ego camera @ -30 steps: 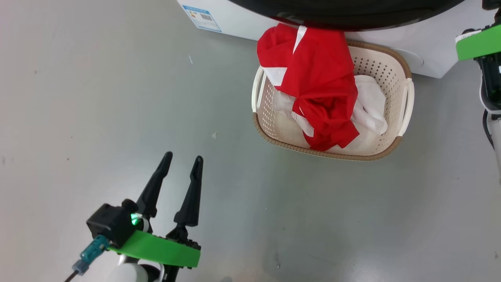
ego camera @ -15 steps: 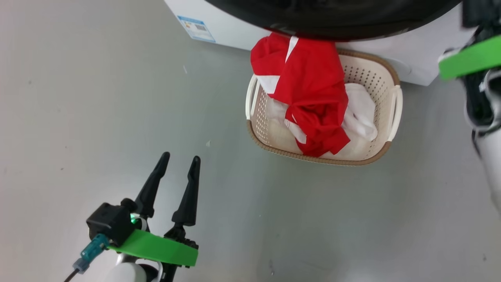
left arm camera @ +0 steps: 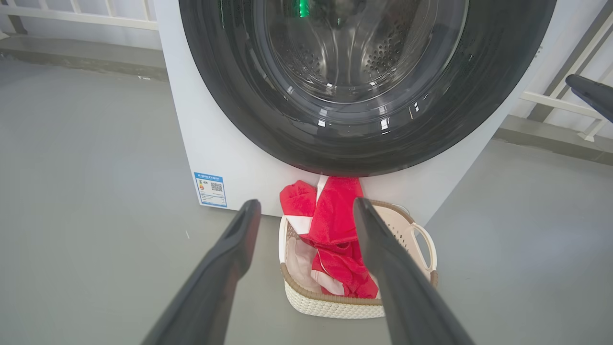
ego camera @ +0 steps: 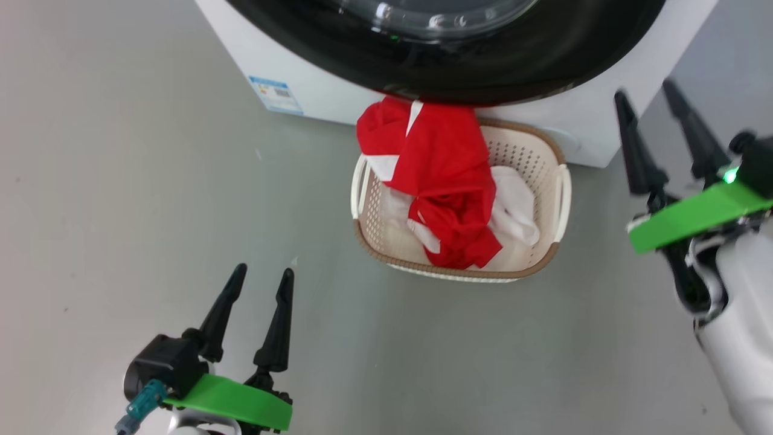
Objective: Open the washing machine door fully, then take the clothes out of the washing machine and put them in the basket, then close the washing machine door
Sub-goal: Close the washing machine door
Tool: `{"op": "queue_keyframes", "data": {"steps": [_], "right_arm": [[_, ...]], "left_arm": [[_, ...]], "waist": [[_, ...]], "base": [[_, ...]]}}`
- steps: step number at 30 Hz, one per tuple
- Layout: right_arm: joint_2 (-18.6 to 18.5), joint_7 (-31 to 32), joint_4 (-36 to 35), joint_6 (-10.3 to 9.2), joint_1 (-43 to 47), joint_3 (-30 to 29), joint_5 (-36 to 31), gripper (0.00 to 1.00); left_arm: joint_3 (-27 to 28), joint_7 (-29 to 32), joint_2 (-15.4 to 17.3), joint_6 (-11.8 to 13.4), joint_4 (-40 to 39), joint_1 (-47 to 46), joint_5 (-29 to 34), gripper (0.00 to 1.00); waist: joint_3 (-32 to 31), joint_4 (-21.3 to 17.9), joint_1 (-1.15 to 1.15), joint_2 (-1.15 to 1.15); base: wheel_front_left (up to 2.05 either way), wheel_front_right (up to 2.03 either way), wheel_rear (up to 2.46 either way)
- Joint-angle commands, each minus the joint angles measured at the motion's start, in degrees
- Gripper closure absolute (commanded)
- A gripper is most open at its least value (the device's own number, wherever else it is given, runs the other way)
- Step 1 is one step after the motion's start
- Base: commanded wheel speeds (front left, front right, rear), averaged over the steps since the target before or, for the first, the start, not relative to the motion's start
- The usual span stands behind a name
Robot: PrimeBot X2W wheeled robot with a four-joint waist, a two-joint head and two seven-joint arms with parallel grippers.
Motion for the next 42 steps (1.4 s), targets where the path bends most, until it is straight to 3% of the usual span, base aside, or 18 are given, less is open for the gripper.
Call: {"op": "queue_keyframes", "data": {"steps": [1, 13, 42], "right_arm": [[0.27, -0.28, -1.71, -0.06, 2.12, 1.12, 0.09, 0.0], [2.34, -0.28, -4.11, -0.06, 14.32, 1.16, 0.08, 0.0], [5.5, -0.28, -6.62, -0.06, 30.96, -4.14, -2.17, 0.0]], "left_arm": [[2.39, -0.7, 1.04, -0.3, -0.89, 0.64, 0.67, 0.0], [5.1, -0.7, 1.78, -0.3, 0.66, 3.32, 3.36, 0.0], [9.12, -0.7, 5.37, -0.3, 1.47, 8.16, 3.08, 0.0]], "waist": [[-1.99, -1.65, 0.0, 0.0], [-7.57, -6.3, 0.0, 0.0], [-14.73, -15.38, 0.0, 0.0]], "base": [[0.0, 0.0, 0.0], [0.0, 0.0, 0.0], [0.0, 0.0, 0.0]]}}
